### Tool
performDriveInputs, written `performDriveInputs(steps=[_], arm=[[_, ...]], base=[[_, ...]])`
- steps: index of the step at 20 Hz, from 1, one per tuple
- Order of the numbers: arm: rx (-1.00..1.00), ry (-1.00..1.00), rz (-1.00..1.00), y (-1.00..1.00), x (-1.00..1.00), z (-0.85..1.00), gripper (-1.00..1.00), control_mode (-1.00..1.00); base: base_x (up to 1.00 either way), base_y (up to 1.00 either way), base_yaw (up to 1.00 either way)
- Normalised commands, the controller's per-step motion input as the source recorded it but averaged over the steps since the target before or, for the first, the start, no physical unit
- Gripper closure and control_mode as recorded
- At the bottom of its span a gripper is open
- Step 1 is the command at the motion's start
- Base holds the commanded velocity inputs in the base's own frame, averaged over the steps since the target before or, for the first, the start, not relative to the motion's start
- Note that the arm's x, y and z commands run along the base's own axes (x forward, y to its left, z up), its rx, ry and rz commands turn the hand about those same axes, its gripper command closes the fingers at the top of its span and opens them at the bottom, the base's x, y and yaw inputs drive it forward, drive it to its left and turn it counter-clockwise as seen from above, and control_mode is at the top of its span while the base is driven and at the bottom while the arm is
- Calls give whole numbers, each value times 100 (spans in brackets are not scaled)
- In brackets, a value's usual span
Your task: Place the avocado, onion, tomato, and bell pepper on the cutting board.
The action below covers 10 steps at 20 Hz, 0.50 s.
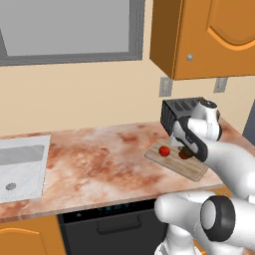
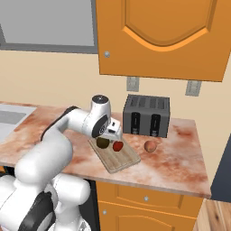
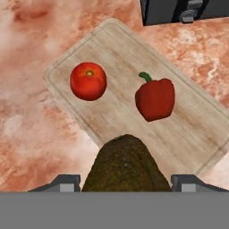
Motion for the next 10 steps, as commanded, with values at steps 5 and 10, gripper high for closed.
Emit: performDriveInputs(steps=[5,10], arm=[[0,1,0,0,23,-29,100,-100],[-1,0,0,1,27,-17,100,-100]], base=[[0,0,0],[0,0,0]])
